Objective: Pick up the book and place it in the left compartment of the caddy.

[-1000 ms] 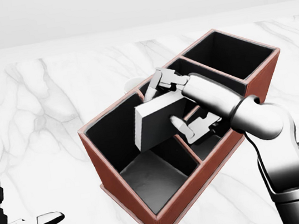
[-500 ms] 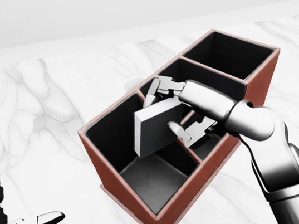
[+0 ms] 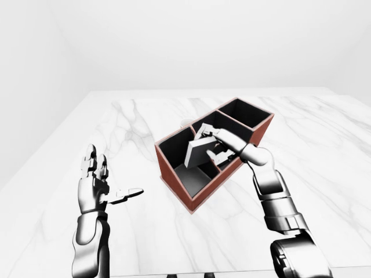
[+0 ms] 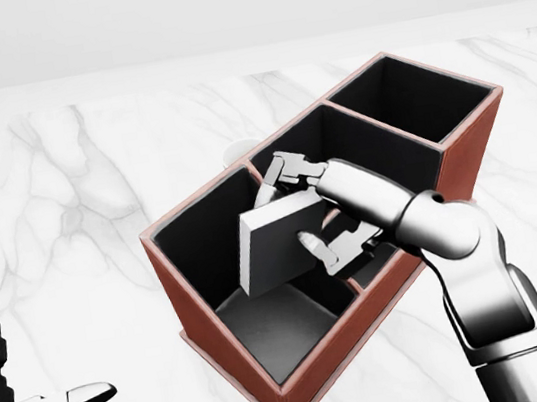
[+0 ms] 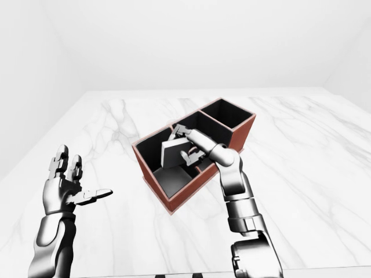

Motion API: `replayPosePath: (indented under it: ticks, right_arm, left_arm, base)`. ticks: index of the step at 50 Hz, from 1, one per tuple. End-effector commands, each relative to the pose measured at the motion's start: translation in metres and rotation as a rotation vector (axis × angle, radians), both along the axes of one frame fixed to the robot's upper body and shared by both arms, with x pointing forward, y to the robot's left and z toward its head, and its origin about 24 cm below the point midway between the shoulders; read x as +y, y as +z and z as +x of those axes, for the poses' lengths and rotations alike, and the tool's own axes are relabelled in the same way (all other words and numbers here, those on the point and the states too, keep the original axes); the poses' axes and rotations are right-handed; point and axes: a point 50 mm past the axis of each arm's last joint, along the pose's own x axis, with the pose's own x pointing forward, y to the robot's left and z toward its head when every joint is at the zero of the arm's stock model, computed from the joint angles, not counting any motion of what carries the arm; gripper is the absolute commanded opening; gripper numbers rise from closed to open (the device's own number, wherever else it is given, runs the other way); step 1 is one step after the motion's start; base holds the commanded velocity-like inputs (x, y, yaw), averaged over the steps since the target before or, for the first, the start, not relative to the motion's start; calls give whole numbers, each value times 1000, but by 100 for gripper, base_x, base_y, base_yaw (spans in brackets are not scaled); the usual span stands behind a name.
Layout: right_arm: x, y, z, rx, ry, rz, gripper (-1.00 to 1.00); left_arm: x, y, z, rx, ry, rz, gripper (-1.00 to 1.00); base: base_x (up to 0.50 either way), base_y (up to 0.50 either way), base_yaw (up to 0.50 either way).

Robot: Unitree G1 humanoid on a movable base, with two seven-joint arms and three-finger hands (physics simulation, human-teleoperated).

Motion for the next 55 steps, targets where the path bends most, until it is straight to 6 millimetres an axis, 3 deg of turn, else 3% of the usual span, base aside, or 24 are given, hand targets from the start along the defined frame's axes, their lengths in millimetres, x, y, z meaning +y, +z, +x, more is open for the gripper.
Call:
replayPosePath:
  ticks: [1,39,55]
  right_arm:
    - [1,-1,1,23,10,62,-100]
    - [9,-26,4,112,1,-26,-100]
    - [10,-29,6,128,-1,-42,-100]
  left_arm:
    - [0,-1,0,2,1,-1,100]
    - [-2,2,-2,0,-5,1,100]
    - [-3,-5,-2,18,-13,-6,100]
  base:
    - [0,0,0]
    - [0,0,0]
    - [0,0,0]
